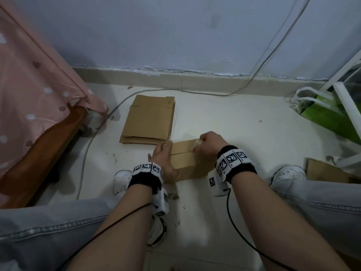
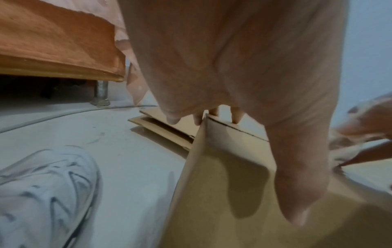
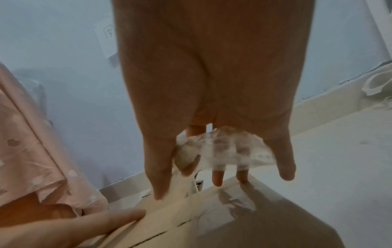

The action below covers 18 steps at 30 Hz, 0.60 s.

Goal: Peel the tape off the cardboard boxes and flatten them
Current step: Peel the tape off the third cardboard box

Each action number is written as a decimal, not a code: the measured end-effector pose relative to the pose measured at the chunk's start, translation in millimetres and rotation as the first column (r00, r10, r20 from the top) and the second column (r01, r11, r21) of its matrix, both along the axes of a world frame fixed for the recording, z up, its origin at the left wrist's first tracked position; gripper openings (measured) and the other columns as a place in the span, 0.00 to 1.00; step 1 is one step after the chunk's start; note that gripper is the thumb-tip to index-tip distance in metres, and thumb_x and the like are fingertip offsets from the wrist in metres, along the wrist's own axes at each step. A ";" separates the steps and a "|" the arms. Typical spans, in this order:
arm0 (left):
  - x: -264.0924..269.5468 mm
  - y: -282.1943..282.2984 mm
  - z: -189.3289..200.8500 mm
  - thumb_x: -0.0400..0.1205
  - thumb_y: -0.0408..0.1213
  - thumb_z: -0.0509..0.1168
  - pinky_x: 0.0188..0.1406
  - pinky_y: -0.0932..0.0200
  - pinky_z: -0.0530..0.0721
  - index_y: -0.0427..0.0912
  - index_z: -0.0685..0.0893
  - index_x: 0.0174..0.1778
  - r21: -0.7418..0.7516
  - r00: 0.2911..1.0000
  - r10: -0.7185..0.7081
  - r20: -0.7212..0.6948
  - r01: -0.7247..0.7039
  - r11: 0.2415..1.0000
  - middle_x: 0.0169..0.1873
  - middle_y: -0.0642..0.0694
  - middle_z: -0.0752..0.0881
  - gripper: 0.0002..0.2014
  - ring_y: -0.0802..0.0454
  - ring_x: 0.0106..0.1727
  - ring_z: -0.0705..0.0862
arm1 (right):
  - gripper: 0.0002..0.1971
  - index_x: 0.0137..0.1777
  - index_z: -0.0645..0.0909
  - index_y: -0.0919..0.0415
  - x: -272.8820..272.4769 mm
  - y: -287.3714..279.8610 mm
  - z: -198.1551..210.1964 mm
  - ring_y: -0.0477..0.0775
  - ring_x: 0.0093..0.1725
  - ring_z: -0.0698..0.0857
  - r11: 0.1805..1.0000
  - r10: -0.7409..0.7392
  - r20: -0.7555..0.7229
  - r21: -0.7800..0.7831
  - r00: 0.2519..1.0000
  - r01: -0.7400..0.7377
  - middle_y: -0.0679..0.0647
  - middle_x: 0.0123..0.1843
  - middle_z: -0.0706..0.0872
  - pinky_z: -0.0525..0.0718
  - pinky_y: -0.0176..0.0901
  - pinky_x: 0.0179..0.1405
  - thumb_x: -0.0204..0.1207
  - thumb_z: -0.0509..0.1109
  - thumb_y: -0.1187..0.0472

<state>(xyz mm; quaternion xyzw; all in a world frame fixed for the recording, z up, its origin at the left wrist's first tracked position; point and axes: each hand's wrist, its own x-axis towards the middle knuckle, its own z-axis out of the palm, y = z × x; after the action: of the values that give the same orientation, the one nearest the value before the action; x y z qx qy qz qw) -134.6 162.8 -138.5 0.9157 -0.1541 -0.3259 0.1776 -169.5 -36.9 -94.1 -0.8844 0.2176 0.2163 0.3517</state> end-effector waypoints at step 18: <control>-0.6 -38.7 2.3 0.60 0.55 0.81 0.80 0.33 0.50 0.48 0.53 0.82 0.192 0.975 -0.145 0.169 0.112 0.975 0.80 0.43 0.60 0.59 0.39 0.82 0.59 | 0.21 0.65 0.71 0.58 4.1 -5.9 2.1 0.54 0.52 0.80 0.971 -0.225 0.182 0.123 0.957 0.205 0.53 0.51 0.80 0.79 0.40 0.40 0.73 0.70 0.68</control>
<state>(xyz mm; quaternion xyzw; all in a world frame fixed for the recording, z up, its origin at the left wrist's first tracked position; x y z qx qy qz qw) -135.2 124.1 -136.2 0.9420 -0.1985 -0.2644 0.0570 -165.4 -42.8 -92.0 -0.8531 0.2657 0.1003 0.4377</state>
